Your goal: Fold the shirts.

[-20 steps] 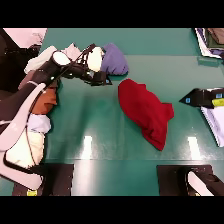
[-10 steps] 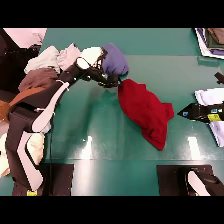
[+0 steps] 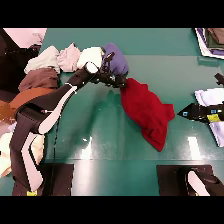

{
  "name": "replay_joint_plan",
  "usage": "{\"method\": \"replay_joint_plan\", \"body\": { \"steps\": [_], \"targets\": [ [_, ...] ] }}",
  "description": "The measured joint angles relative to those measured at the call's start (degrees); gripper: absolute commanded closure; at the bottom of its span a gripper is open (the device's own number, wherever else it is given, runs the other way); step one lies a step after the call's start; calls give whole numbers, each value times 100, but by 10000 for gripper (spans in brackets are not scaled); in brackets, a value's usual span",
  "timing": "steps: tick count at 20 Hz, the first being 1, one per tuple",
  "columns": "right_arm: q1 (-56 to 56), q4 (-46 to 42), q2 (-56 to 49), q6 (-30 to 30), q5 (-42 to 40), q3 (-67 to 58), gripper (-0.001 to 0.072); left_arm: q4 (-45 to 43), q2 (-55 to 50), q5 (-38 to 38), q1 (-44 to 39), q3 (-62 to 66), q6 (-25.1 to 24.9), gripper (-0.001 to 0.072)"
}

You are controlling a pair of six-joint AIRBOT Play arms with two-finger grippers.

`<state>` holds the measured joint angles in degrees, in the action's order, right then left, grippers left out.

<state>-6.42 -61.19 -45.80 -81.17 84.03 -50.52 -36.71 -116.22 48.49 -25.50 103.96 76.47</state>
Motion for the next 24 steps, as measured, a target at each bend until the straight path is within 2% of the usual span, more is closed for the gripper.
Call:
{"method": "replay_joint_plan", "body": {
  "steps": [3, 7, 8, 10, 15, 16, 17, 18, 19, 20, 21, 24],
  "targets": [
    [-190, -33, -157, 66, 7, 2, 57, -260, 258, 326, 219, 50, 0, 686],
    [-247, -39, -896, 308, -72, 2, 59, -1342, 988, 1115, 492, 76, -15, 686],
    [-151, -44, -1174, 387, -149, 2, 61, -1692, 1191, 1338, 527, 79, -24, 686],
    [120, -31, -1733, 529, -354, 2, 120, -2190, 1530, 1694, 553, 79, -28, 686],
    [1049, 146, -3008, 754, -1088, 2, 120, -2857, 2061, 2216, 595, 83, -42, 685],
    [1217, 195, -3211, 776, -1163, 0, 154, -2903, 2109, 2260, 597, 85, -42, 685],
    [1377, 317, -3383, 785, -1174, -22, 219, -2949, 2149, 2304, 595, 85, -44, 685],
    [1521, 363, -3541, 796, -1228, -44, 318, -2975, 2175, 2332, 592, 85, -44, 685],
    [1644, 374, -3679, 804, -1257, -85, 465, -2992, 2197, 2354, 592, 85, -44, 686],
    [1746, 372, -3773, 815, -1327, -120, 666, -3032, 2221, 2378, 595, 85, -44, 685],
    [1829, 350, -3853, 826, -1388, -166, 691, -3038, 2251, 2393, 595, 85, -44, 686],
    [1937, 249, -3827, 833, -1469, -428, 691, -3189, 2531, 2326, 597, 85, -37, 686]
  ]
}}
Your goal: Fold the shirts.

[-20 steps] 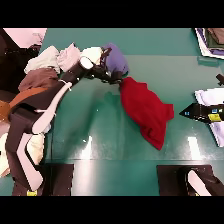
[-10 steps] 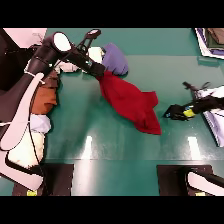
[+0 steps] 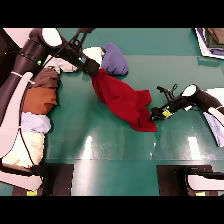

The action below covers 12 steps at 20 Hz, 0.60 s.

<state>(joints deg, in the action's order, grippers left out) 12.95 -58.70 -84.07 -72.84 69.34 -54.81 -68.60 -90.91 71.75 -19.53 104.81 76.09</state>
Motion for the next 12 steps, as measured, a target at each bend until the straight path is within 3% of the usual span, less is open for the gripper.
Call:
{"method": "replay_joint_plan", "body": {
  "steps": [6, 12],
  "targets": [
    [-358, -26, 1261, -284, 96, -1488, 692, -953, 1572, -273, 9, 17, 37, 685],
    [-555, 28, 2540, -485, 166, -3364, 692, -1082, 3165, -354, 7, 527, 42, 685]
  ]
}}
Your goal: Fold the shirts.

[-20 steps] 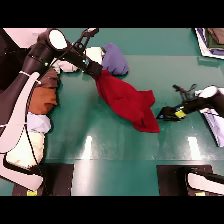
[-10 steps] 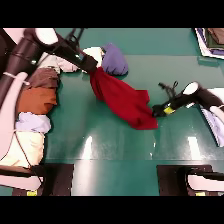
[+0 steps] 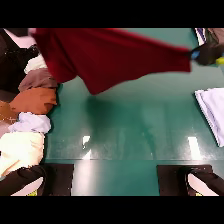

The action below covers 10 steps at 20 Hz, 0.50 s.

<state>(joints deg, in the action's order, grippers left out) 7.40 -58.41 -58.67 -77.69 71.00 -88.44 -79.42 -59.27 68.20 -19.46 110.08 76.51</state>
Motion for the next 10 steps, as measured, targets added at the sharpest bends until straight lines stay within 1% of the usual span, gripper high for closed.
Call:
{"method": "replay_joint_plan", "body": {
  "steps": [3, 5, 8, 10],
  "targets": [
    [-22, -48, 282, -142, 83, -667, 692, 334, 341, 55, -2, 400, -55, 685],
    [-28, -164, 286, -284, 293, -960, 692, 570, 391, 210, -2, 426, -162, 685],
    [-28, -264, 28, -472, 914, -997, 692, 826, 236, 699, 2, -52, -238, 685],
    [-31, -293, -192, -544, 1292, -656, 692, 1075, 13, 1056, 2, -796, -269, 685]
  ]
}}
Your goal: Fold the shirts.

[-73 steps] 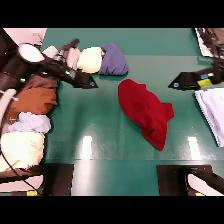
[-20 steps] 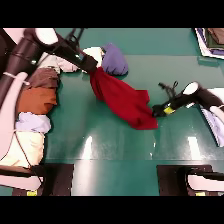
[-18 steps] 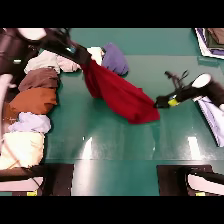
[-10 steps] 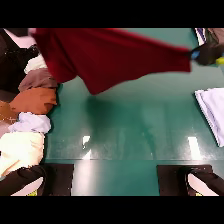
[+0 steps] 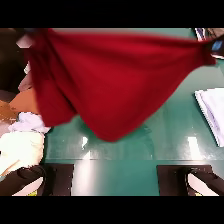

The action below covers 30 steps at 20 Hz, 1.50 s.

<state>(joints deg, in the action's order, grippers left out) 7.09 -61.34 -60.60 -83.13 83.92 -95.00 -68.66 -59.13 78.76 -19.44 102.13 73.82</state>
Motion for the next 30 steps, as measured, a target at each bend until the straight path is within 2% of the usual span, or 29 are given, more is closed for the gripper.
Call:
{"method": "replay_joint_plan", "body": {
  "steps": [3, 6, 8, 9, 13, 19, 23, 25, 30],
  "targets": [
    [0, -31, -280, -15, 136, 820, 692, 387, -341, 96, 0, -1425, -52, 684],
    [0, -35, -511, 0, -63, 1633, 692, 791, -636, -323, 0, -2887, -210, 680],
    [0, -33, -627, 13, -188, 2000, 692, 966, -804, -640, -4, -3569, -284, 259],
    [0, -33, -669, 13, -229, 2116, 692, 1034, -870, -745, -4, -3799, -302, 212],
    [0, -28, -739, 26, -310, 2218, 692, 1113, -946, -763, -4, -3869, -350, 210],
    [0, -28, -761, 28, -258, 1790, 692, 264, -804, -522, 31, -2253, -363, 209],
    [0, -28, -758, 28, -179, 1615, 692, -175, -1060, -852, 767, -1764, -131, 209],
    [0, -31, -756, 28, -155, 1582, 691, 20, -1419, -896, 1351, -1733, -37, 208],
    [0, -31, -756, 28, -125, 1558, 692, 1550, -2769, -748, 2468, -1847, -271, 200]
  ]
}}
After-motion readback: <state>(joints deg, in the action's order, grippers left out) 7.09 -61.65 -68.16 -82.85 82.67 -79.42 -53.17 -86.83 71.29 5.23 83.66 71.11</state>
